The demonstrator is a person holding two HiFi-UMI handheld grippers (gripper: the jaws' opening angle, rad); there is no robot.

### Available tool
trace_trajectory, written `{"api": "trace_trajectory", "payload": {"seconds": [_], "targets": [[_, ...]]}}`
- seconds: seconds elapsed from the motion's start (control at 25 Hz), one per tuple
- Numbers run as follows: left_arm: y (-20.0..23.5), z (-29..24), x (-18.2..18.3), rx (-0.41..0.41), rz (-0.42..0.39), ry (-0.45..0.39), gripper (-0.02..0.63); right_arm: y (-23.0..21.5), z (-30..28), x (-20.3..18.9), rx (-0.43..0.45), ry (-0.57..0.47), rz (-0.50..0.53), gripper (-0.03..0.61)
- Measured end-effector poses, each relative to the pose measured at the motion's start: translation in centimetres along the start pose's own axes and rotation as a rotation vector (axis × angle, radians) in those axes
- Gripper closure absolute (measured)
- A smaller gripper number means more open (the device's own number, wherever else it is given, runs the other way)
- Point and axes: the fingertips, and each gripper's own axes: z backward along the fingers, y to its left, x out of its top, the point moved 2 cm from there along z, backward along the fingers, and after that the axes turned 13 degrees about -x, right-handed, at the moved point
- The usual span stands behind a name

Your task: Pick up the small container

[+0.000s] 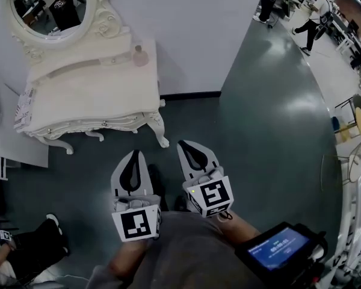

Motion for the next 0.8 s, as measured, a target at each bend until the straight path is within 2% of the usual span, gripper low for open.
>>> {"api": "trace_trajectory", "payload": {"seconds": [0.24, 0.48, 0.8], "targets": [[1.9, -3.9, -0.8, -0.004, -0.003, -0.008, 0.6, -1.7, -3.4, -0.8, -0.017, 0.023, -0.008, 0.563], [4.1, -8.5, -1.8, -0.044, 0.026, 0.023, 0.6, -3.2, -7.5, -1.5, -0.057, 0.062, -0.025, 0.563], [9.3, -14.3, -2.8, -0.088, 0.057, 0.053, 0.6, -3.2, -14.8, -1.3, -0.081, 0.096, -0.037, 0.563]]}}
